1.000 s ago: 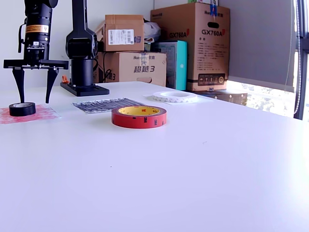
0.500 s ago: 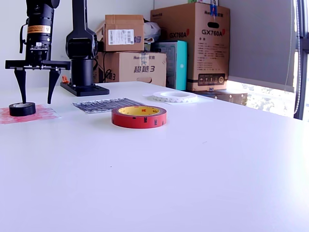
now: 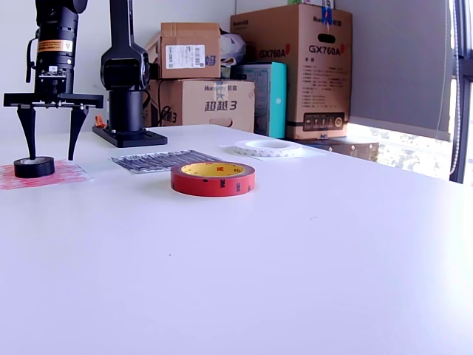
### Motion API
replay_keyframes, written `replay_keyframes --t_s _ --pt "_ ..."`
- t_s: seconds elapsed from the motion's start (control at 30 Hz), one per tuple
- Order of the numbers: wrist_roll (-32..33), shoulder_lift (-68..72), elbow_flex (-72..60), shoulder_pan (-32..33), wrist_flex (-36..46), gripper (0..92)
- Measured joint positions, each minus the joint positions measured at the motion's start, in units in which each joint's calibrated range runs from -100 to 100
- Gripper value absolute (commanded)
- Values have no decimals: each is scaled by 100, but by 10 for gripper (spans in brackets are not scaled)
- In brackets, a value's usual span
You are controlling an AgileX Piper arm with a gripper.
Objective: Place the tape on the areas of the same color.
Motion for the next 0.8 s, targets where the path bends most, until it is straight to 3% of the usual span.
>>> replay_keyframes --t_s 0.8 --pt "0 127 113 0 -6 667"
